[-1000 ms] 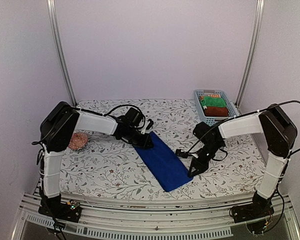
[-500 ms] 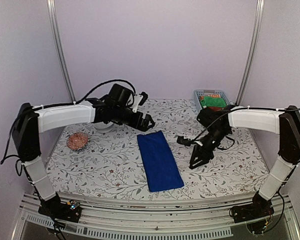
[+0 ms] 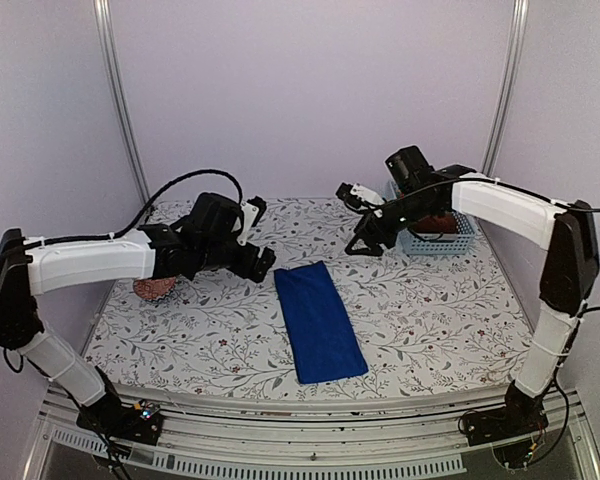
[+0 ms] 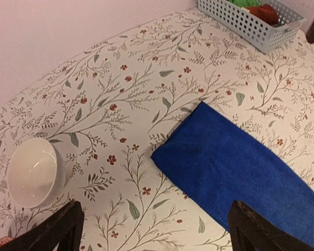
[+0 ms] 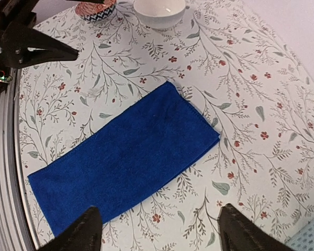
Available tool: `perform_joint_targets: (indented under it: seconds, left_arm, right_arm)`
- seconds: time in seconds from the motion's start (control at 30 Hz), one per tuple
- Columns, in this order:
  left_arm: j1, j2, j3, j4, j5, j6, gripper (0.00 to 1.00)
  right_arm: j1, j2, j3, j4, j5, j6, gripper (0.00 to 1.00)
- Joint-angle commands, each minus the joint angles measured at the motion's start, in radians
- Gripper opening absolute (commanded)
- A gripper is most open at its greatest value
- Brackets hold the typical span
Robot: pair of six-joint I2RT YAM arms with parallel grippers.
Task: Roll the towels
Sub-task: Rotate the towel at the center of the board.
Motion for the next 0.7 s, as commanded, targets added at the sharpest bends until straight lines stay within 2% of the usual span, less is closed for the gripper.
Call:
perform_joint_targets:
  seconds: [0.0, 0.07, 0.23, 0.33, 0.43, 0.5, 0.57, 0.67]
  left_arm:
    - [-0.001, -0.105, -0.110, 0.114, -0.021, -0.011, 0.99]
    - [0.001, -0.155, -0.185, 0.176, -0.035, -0.020, 0.99]
    - [0.003, -0.226, -0.275, 0.221, -0.082, -0.044, 0.99]
    - [0.003, -0.250, -0.291, 0.216, -0.185, -0.087, 0.99]
    - [0.007, -0.219, -0.302, 0.174, -0.312, -0.197, 0.99]
    - [0.008, -0.176, -0.267, 0.152, -0.234, -0.115, 0.99]
    - [0.008, -0.139, -0.227, 0.124, -0.187, -0.121, 0.96]
    - [-0.003, -0.124, -0.232, 0.159, 0.080, -0.109, 0.84]
  right_arm:
    - [0.004, 0.258, 0.209, -0.089, -0.130, 0.057, 0.60]
    - [0.019, 0.344, 0.277, -0.093, -0.126, 0.069, 0.51]
    - [0.051, 0.517, 0.367, -0.047, -0.136, 0.110, 0.44]
    - [0.064, 0.633, 0.456, -0.058, -0.171, 0.144, 0.39]
    - [0.071, 0.718, 0.519, -0.045, -0.179, 0.193, 0.37]
    - [0.071, 0.763, 0.555, -0.037, -0.168, 0.228, 0.34]
    - [0.067, 0.796, 0.576, -0.034, -0.159, 0.255, 0.33]
    - [0.038, 0.816, 0.576, -0.025, -0.128, 0.313, 0.39]
